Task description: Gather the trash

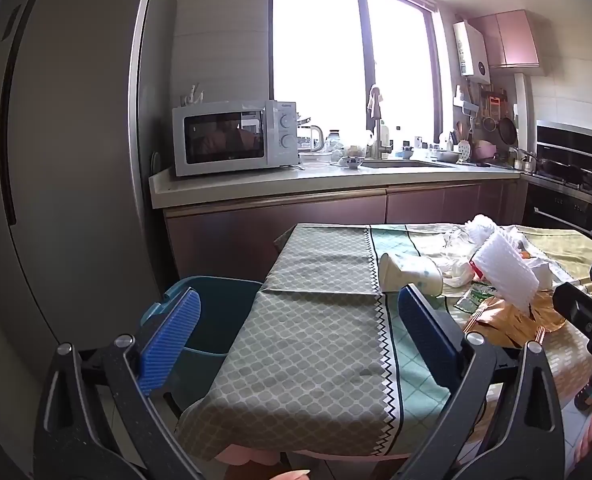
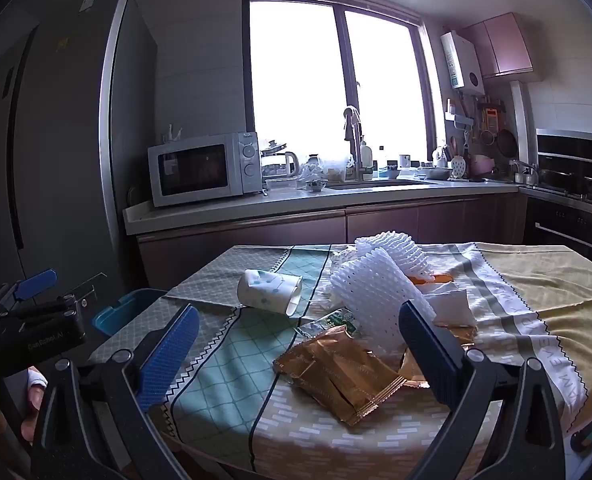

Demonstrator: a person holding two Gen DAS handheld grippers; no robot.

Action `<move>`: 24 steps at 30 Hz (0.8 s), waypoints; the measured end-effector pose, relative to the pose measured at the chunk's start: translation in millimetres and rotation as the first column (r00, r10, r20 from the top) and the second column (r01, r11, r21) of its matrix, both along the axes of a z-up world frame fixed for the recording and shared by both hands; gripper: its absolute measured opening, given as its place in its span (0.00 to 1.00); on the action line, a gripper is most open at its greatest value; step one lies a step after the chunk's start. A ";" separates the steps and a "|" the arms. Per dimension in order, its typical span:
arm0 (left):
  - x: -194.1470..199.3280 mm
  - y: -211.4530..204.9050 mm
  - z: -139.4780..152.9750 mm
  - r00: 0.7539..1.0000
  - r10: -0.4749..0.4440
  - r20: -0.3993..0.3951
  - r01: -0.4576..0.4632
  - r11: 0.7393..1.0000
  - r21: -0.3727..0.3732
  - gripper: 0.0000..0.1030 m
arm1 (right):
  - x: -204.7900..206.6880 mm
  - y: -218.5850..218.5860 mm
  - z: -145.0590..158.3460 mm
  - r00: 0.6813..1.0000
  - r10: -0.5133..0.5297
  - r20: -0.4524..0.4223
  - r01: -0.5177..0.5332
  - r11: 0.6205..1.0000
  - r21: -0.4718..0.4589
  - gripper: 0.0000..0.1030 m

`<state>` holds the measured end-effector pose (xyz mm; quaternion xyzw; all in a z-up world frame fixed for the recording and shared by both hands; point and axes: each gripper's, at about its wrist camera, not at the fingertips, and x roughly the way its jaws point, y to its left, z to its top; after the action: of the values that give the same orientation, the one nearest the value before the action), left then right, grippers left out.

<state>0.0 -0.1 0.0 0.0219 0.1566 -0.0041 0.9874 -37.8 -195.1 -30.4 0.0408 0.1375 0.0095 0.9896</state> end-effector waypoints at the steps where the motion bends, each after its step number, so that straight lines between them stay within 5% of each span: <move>1: 0.1 0.3 0.0 1.000 0.003 -0.001 -0.003 1.000 -0.003 0.95 | 0.1 -0.4 -0.1 1.000 -0.002 0.000 0.002 1.000 0.000 0.94; 24: 3.2 -4.6 -0.9 1.000 -0.005 0.014 0.005 1.000 0.012 0.95 | 0.4 -4.3 -0.7 1.000 -0.002 0.000 0.002 1.000 0.010 0.94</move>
<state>3.2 -4.7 -0.9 0.0283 0.1497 -0.0057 0.9883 -37.4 -199.4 -31.1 0.0457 0.1374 0.0093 0.9894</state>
